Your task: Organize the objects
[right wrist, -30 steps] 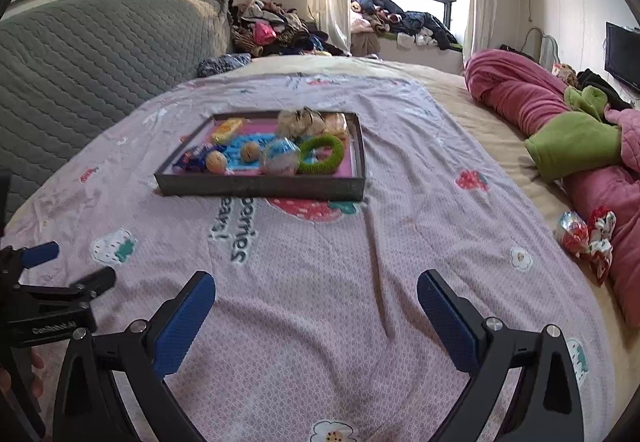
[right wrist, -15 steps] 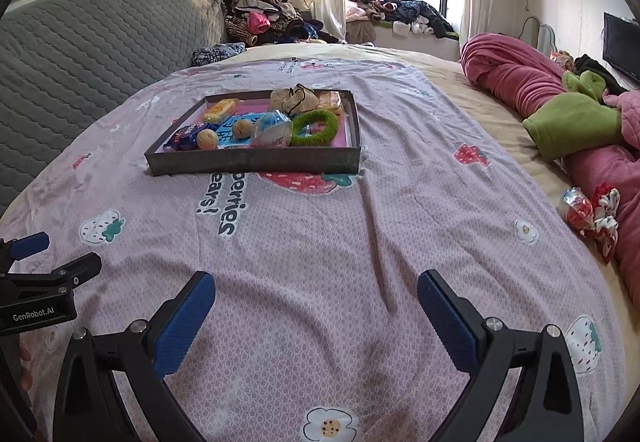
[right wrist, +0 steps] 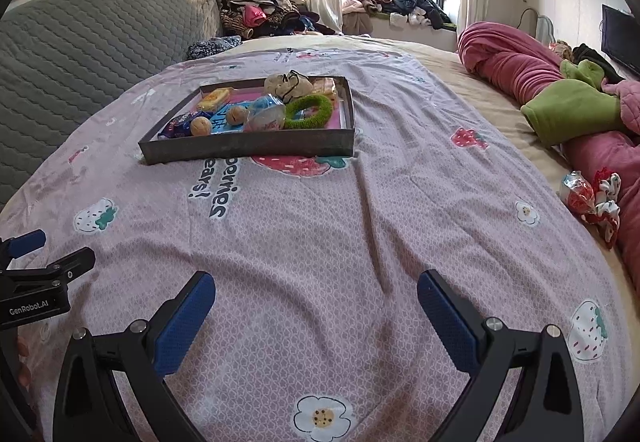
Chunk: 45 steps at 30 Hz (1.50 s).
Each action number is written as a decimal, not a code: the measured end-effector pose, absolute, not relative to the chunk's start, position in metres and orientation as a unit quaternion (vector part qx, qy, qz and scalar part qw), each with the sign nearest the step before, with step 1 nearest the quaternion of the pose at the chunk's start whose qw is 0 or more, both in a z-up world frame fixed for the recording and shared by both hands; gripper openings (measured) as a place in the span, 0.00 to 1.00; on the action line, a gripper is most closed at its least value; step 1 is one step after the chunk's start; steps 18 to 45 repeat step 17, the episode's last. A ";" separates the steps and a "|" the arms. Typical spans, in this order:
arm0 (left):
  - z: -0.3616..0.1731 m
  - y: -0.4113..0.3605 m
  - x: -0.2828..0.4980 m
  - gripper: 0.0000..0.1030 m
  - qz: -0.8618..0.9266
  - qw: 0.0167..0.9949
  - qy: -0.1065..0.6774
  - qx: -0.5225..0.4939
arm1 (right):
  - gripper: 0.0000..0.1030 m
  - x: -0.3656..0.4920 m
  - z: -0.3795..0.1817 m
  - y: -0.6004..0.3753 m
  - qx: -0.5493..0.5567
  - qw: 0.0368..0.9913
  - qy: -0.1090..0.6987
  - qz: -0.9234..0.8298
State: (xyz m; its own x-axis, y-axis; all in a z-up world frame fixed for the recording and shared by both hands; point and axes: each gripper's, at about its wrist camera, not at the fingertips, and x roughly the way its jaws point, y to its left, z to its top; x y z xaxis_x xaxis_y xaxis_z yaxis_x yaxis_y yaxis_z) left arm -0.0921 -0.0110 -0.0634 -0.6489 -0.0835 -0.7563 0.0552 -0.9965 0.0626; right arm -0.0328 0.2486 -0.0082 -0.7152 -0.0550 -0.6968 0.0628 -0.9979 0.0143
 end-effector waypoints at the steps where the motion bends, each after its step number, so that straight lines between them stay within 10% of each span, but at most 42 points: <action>1: -0.065 -0.011 -0.092 1.00 -0.907 0.040 -0.018 0.420 | 0.99 -0.033 -0.009 0.248 0.378 0.032 0.006 -0.925; 45: -0.086 -0.011 -0.097 1.00 -0.901 0.022 -0.011 0.434 | 0.99 -0.037 -0.031 0.251 0.403 0.028 0.007 -0.915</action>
